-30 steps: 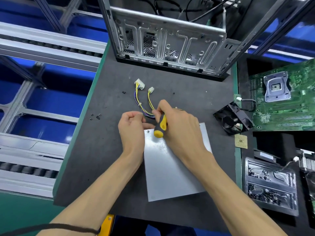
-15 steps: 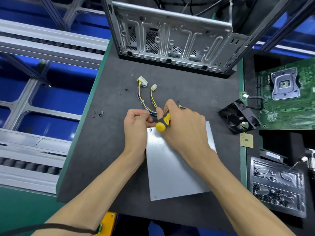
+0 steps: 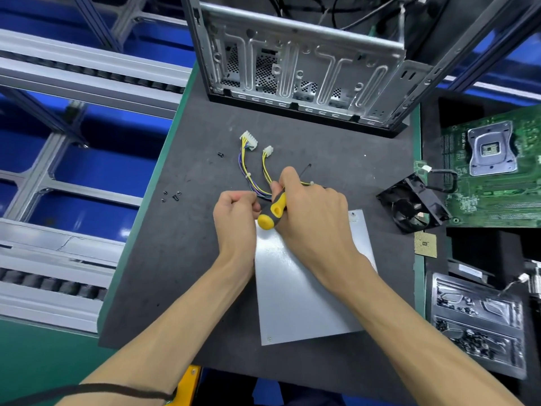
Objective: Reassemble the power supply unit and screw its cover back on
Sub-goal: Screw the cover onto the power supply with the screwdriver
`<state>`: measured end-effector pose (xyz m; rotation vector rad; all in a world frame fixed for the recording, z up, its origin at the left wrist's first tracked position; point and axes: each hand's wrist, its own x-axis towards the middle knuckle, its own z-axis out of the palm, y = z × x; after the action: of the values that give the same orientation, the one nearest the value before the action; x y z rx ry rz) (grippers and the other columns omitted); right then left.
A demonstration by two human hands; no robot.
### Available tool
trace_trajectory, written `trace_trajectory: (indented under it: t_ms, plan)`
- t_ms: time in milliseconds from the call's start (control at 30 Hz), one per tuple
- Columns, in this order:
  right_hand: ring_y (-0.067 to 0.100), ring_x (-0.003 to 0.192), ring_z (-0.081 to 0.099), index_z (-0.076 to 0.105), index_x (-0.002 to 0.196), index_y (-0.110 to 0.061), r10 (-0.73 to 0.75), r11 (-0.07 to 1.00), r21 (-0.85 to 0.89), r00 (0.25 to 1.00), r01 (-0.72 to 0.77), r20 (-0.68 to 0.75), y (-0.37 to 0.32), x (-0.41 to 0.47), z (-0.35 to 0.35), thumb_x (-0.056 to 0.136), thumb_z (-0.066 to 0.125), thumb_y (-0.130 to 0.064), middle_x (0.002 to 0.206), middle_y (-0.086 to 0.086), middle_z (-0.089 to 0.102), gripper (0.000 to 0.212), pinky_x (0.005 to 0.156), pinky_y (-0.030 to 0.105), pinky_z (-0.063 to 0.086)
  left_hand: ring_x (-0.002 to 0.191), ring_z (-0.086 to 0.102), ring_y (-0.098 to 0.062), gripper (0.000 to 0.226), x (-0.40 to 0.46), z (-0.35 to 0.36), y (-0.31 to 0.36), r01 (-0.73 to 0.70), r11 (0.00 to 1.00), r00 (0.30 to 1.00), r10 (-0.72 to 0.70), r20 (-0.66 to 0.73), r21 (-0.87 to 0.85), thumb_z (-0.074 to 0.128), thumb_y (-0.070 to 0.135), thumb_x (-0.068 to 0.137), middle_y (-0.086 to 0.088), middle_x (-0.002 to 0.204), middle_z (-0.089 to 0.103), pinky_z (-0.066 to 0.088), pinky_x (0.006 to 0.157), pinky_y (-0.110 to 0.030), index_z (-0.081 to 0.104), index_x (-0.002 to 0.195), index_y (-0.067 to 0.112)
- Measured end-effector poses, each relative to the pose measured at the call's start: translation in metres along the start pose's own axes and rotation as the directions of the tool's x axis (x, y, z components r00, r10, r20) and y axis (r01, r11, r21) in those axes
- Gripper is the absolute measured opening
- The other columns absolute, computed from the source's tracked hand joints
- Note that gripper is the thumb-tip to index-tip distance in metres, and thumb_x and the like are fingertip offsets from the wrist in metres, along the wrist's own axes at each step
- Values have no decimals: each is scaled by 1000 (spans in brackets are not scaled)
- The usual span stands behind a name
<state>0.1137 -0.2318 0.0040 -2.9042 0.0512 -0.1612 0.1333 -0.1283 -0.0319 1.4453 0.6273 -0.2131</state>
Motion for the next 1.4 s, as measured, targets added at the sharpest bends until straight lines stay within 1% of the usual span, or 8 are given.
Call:
trace_trajectory:
  t_ms: [200, 367, 667, 867, 1033, 1200, 1300, 1400]
  plan:
    - [25, 53, 27, 35, 92, -17, 78, 995, 66, 996, -81, 47, 6, -4, 4, 108, 42, -39, 57, -8, 30, 28, 49, 34, 11, 50, 52, 2, 13, -6, -3, -5, -27, 999, 999, 29, 44, -34, 53, 3, 94, 14, 57, 56, 42, 50, -10, 55, 84, 11]
    - [21, 49, 24, 36, 92, -16, 183, 983, 13, 983, -183, 26, 1, -5, 3, 104, 38, -56, 56, -8, 30, 42, 50, 33, 8, 66, 52, -15, 15, -7, -4, -6, 13, 999, 999, -12, 46, -32, 50, 1, 90, -1, 73, 56, 44, 66, -30, 51, 82, 13]
    - [19, 46, 18, 35, 92, -15, 110, 994, 6, 994, -111, 27, -2, 2, -1, 106, 44, -29, 54, -7, 23, 22, 51, 33, 5, 79, 54, -23, 18, 1, -2, -5, 70, 997, 997, -71, -17, -43, 58, 1, 90, -10, 82, 59, 44, 77, -42, 51, 81, 15]
    - [27, 50, 26, 34, 94, -16, 101, 994, 30, 994, -102, 32, -1, -1, -1, 107, 42, -37, 55, -8, 27, 26, 50, 35, 8, 79, 51, -24, 15, -5, -4, -8, 18, 998, 1000, -17, 13, -55, 56, 4, 92, -8, 79, 56, 41, 77, -43, 53, 84, 16]
    - [29, 76, 48, 37, 97, -22, 156, 933, 334, 987, -133, -42, 10, -13, -11, 103, 53, -39, 72, -3, 54, 24, 59, 41, 34, 57, 52, -10, 13, -6, -8, -4, -1, 1000, 997, 3, 71, -22, 52, 4, 94, 0, 70, 53, 43, 58, -27, 50, 85, 14]
    - [20, 96, 40, 32, 100, -29, 383, 847, 438, 917, -300, -111, 42, -64, -33, 88, 75, -37, 91, -6, 50, 46, 66, 41, 38, 51, 48, -14, 11, -7, -6, 1, 134, 989, 987, -127, 99, -69, 49, 1, 88, 0, 68, 48, 34, 43, -21, 48, 86, 12]
    - [29, 85, 51, 26, 96, -31, 441, 831, 377, 898, -409, 0, 50, -85, -38, 85, 72, -54, 87, -1, 56, 52, 63, 42, 43, 47, 48, -15, 15, -8, -4, 4, 154, 985, 985, -147, 95, -74, 47, -1, 86, 0, 62, 44, 31, 40, -18, 44, 80, 12]
    - [15, 64, 52, 24, 92, -31, 458, 819, 354, 886, -453, 73, 47, -90, -32, 91, 63, -58, 69, -10, 58, 47, 53, 31, 34, 41, 35, -7, 21, -9, -4, 1, 68, 997, 995, -71, 64, 42, 46, -2, 84, 8, 57, 38, 29, 40, -20, 40, 72, 13]
